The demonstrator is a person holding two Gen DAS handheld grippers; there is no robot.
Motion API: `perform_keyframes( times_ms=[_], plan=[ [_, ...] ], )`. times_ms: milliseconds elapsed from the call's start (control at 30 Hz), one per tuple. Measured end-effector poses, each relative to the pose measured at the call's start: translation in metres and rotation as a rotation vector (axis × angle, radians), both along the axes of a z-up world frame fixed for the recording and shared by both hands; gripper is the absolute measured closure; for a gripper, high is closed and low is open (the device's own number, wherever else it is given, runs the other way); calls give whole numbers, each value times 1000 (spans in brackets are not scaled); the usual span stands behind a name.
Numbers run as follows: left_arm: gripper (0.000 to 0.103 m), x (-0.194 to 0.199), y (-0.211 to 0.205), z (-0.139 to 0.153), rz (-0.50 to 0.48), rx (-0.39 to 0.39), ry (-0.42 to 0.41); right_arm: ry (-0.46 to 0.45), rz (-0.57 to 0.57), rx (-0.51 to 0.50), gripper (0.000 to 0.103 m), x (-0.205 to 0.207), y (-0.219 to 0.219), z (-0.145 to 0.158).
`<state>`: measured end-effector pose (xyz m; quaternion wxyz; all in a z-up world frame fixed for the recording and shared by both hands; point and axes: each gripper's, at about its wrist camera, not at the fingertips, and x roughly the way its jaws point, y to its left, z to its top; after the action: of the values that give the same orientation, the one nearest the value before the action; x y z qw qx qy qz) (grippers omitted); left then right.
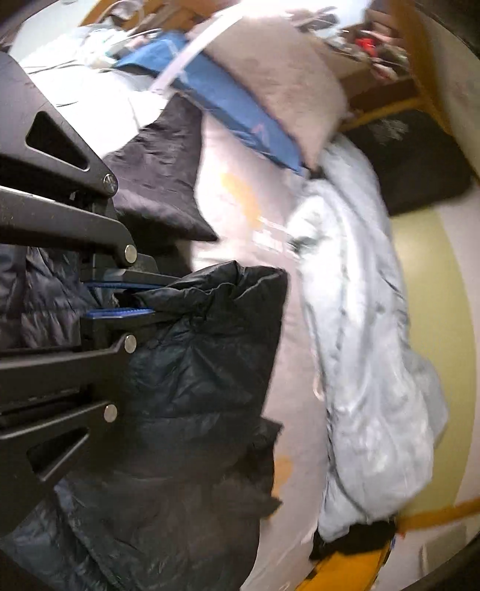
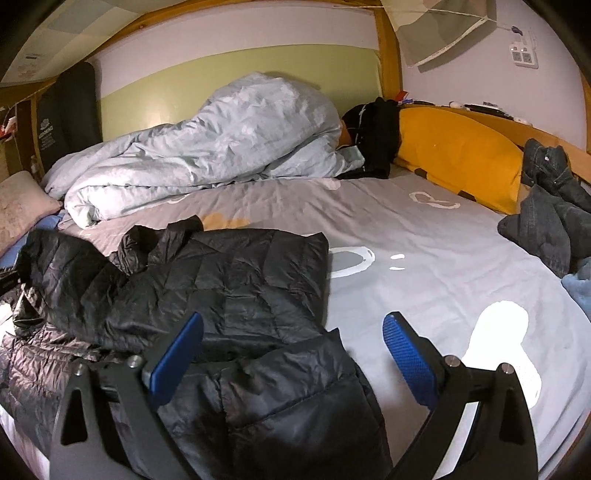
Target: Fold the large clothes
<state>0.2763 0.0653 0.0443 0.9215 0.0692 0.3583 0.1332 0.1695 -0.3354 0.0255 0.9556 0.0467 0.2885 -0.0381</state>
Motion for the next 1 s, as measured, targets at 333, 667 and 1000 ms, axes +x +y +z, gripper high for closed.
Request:
perform_keyframes(
  times_ms=[333, 667, 1000],
  plan=[
    [79, -1, 20, -30, 37, -97, 39, -15, 9, -33, 2, -3, 5, 3],
    [15, -84, 34, 15, -43, -110, -191, -58, 22, -44, 0, -9, 14, 9],
    [0, -145, 90, 18, 19, -177, -357, -139, 95, -25, 0, -27, 32, 17]
  ],
)
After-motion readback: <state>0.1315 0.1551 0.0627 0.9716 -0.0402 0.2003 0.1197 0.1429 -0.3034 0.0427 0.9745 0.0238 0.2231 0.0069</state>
